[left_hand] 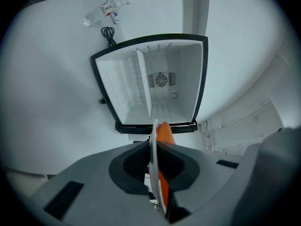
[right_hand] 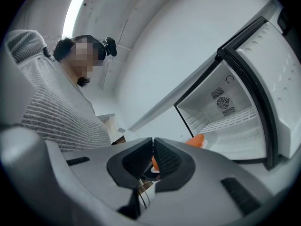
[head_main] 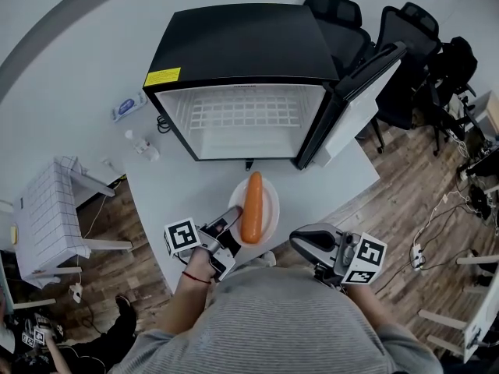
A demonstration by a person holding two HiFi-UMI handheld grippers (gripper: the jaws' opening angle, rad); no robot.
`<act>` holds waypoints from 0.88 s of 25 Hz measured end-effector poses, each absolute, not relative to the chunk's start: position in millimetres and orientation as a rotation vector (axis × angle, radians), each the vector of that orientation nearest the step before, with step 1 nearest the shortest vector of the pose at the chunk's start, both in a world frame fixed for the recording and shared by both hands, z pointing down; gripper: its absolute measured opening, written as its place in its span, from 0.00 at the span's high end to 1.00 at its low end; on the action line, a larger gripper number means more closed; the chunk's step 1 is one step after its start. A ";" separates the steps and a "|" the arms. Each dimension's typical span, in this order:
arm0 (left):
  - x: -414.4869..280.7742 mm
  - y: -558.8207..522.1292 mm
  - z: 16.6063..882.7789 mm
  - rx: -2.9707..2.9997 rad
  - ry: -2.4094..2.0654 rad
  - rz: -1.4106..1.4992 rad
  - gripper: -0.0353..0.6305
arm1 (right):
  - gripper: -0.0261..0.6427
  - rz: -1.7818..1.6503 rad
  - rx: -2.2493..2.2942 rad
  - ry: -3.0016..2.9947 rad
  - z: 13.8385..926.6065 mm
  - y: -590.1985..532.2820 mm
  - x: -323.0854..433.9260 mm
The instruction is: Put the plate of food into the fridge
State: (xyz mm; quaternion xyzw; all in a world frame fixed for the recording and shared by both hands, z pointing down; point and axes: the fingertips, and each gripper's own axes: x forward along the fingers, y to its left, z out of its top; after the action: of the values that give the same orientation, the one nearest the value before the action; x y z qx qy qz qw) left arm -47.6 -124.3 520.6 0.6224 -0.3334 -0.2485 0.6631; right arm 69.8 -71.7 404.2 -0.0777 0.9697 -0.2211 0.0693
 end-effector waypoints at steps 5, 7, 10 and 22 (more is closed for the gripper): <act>-56.7 -132.5 520.0 1.399 -0.762 -0.551 0.90 | 0.94 -0.669 -0.233 2.909 399.5 -74.4 58.5; -61.1 -137.5 521.1 1.403 -0.774 -0.539 0.90 | 0.94 -0.673 -0.230 2.906 399.4 -73.0 55.0; -68.5 -148.3 523.7 1.415 -0.791 -0.519 0.90 | 0.94 -0.676 -0.226 2.904 400.8 -72.5 50.7; -86.8 -206.7 532.5 1.451 -0.837 -0.486 0.90 | 0.94 -0.684 -0.218 2.910 406.2 -71.0 41.6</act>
State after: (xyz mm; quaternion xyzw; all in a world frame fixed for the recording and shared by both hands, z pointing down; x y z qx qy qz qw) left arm -86.8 -206.7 532.5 0.6368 -0.3676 -0.2135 0.6432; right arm 41.6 -71.0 406.2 -0.0725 0.9684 -0.2277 0.0721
